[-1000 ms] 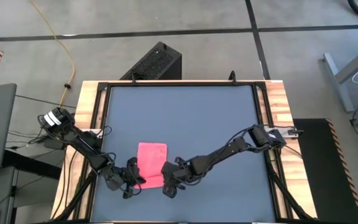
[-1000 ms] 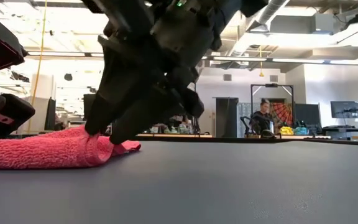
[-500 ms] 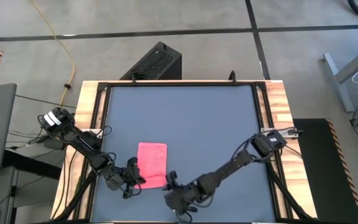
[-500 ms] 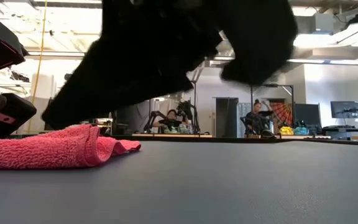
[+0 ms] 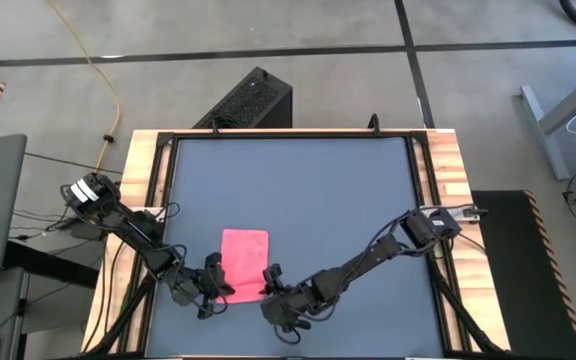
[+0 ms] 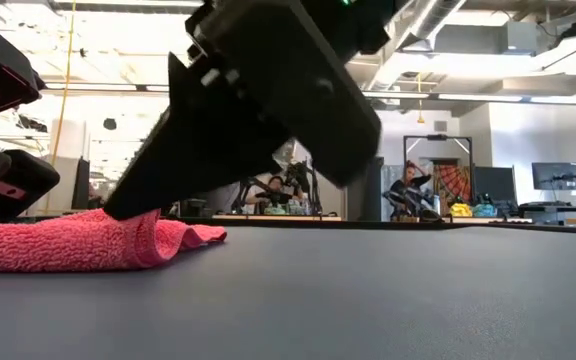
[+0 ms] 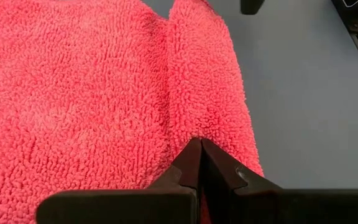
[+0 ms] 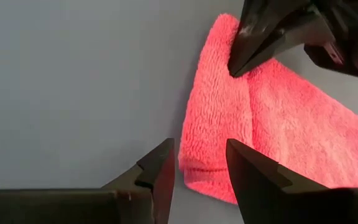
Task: Roll towel
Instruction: Roll the pink towel
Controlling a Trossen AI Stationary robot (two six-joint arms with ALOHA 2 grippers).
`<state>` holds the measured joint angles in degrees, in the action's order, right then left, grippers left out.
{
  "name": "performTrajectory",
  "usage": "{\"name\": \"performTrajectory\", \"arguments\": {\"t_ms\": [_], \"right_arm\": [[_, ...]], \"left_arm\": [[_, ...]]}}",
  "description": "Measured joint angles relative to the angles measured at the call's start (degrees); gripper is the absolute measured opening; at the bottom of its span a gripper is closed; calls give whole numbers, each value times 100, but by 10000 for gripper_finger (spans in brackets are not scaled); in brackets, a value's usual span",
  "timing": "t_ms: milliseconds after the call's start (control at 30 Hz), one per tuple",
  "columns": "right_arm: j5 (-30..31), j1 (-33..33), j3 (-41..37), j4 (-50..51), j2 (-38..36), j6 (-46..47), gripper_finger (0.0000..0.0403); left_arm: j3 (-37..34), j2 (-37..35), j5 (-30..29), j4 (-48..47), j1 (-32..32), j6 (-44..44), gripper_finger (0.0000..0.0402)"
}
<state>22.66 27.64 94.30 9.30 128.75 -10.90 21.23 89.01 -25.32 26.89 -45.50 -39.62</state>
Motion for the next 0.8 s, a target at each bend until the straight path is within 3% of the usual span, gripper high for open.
{"name": "performTrajectory", "arguments": {"t_ms": [400, 700, 800], "right_arm": [[-21, -79, 12, -92, 356, -107, 168], [230, -105, 9, 20, 358, 374, 167], [182, -134, 9, 101, 358, 836, 150]], "left_arm": [[0, 2, 60, 2, 0, 31, 0], [0, 2, 87, 1, 2, 79, 0], [0, 2, 85, 2, 2, 83, 0]]}}
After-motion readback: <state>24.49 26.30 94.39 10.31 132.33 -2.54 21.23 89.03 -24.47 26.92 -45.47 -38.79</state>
